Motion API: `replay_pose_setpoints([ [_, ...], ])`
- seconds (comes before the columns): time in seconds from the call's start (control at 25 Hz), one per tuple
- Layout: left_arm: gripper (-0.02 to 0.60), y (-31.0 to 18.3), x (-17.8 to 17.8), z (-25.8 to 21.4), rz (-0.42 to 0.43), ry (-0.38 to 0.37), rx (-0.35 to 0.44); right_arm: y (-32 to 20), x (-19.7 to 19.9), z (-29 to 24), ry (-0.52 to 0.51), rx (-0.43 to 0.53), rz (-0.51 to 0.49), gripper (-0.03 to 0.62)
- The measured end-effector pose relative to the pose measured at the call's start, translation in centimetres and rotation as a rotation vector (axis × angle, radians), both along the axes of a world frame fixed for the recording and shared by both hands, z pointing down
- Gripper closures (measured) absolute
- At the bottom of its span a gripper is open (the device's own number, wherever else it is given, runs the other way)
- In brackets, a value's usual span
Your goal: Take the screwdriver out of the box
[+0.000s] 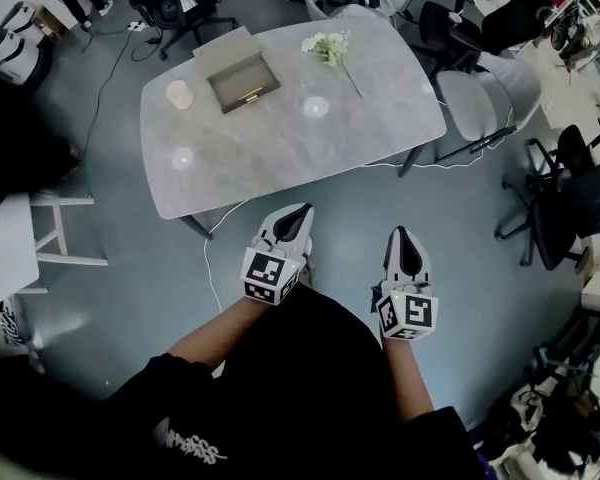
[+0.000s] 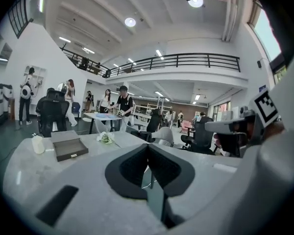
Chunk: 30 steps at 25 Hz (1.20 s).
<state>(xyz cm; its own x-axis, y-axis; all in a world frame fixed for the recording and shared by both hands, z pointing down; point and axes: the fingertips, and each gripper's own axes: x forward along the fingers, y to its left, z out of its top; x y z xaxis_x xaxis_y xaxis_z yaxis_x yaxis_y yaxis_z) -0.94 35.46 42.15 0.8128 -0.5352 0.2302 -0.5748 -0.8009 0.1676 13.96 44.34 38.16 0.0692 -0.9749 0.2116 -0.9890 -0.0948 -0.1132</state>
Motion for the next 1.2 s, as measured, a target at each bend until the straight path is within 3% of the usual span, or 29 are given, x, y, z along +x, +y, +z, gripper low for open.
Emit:
replay_pose_setpoints([
  [0.12,0.565,-3.5,-0.5,0.6,-0.015,0.005,-0.039,-3.5,-0.6,0.8,-0.013,-0.037,-0.012,0.582],
  [0.48,0.565,-12.8,-4.2,1.2,-0.080,-0.013,-0.054,-13.2,-2.6,0.6,0.057,-0.078,-0.026,0.582],
  [0.96,0.565,-16.6,-9.1,3.6,-0.194,0.035,-0.133,-19.1,-7.9,1.0,0.096,-0.110,-0.189,0.582],
  [1.2,0.565,-19.9,-10.4,4.3,-0.228,-0.006,-0.131,-22.8,-9.4,1.0,0.081,-0.095,-0.277,0.582],
])
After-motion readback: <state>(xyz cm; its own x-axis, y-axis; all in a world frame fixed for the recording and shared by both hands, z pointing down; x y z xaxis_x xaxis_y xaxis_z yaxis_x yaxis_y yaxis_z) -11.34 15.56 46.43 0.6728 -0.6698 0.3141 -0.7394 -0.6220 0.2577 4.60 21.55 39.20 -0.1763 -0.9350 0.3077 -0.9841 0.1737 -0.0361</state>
